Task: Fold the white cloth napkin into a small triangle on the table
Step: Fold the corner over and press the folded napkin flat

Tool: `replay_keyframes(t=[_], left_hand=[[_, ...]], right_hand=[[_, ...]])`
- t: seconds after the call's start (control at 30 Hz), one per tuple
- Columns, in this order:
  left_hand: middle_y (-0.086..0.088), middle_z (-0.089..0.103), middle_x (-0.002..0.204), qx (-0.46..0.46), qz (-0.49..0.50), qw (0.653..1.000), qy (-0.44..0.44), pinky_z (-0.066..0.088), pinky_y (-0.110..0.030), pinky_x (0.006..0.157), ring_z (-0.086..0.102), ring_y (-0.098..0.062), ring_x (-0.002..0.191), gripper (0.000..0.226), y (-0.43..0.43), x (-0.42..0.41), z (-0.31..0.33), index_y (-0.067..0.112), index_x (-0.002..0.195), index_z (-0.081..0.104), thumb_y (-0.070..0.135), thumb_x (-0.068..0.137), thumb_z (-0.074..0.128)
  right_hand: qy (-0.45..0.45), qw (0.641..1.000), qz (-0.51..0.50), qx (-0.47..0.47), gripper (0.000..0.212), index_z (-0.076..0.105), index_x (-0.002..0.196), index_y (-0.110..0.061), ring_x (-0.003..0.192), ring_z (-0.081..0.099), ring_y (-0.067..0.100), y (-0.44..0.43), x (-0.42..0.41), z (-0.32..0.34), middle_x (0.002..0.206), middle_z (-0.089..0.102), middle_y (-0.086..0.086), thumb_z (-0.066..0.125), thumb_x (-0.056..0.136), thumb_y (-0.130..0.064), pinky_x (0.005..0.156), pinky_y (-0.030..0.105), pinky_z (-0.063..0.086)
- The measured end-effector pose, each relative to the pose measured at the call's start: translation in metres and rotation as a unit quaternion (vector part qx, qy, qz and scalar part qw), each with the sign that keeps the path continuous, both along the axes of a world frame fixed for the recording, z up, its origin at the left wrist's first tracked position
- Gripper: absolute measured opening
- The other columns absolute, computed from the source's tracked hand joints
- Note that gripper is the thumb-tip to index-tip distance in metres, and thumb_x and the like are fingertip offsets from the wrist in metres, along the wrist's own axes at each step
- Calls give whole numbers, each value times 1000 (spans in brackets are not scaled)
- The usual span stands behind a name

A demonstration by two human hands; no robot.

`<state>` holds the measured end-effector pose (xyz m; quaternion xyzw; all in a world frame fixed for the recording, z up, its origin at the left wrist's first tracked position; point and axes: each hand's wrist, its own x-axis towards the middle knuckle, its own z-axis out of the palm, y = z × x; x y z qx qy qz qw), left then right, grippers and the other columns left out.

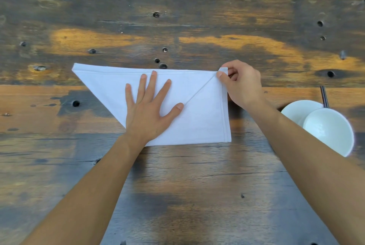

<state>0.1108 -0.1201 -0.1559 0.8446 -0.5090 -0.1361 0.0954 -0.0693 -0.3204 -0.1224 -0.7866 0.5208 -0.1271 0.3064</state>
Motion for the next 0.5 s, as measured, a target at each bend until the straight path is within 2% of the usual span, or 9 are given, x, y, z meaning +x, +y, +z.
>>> replay_keyframes(t=[0.1,0.13,0.2,0.3,0.4,0.5], left_hand=[[-2,21,171,-92,-2,995,25,-3,-62,125,11,-25,160,66,7,0,3,29,153,45,65,99,35],[-5,26,169,-127,-14,992,8,-1,-62,125,17,-27,158,60,12,0,4,24,151,50,58,102,39],[-8,32,167,-153,-42,987,-19,3,-61,125,24,-29,156,54,25,-3,8,18,149,52,49,106,41],[-8,22,170,-75,-74,994,-42,5,-64,125,19,-30,158,64,49,-16,4,20,158,38,56,106,32],[-6,10,173,7,-87,993,-74,7,-68,123,8,-30,160,74,64,-23,-5,25,164,22,67,103,19],[-5,3,174,33,-85,994,-68,5,-68,123,2,-30,160,85,63,-23,-4,28,164,16,76,95,24]], right_hand=[[13,1000,10,-18,35,64,130,-22,87,56,14,3,0,-1,108,61,-1,65,97,-35,98,34,48],[22,999,11,-25,43,58,138,-21,98,58,16,6,-1,0,118,59,1,63,98,-36,100,31,44],[16,998,24,-59,51,49,146,-15,123,52,25,21,-3,6,136,55,8,58,101,-37,106,32,36],[4,987,114,-115,59,49,146,-7,140,43,34,69,-3,9,150,50,16,47,100,-45,117,44,28],[108,960,227,-124,74,30,158,-13,155,16,33,129,-5,0,167,21,16,31,101,-61,123,61,9],[180,939,270,-117,81,18,162,-18,156,2,33,161,-20,-15,169,5,17,23,100,-70,121,65,0]])
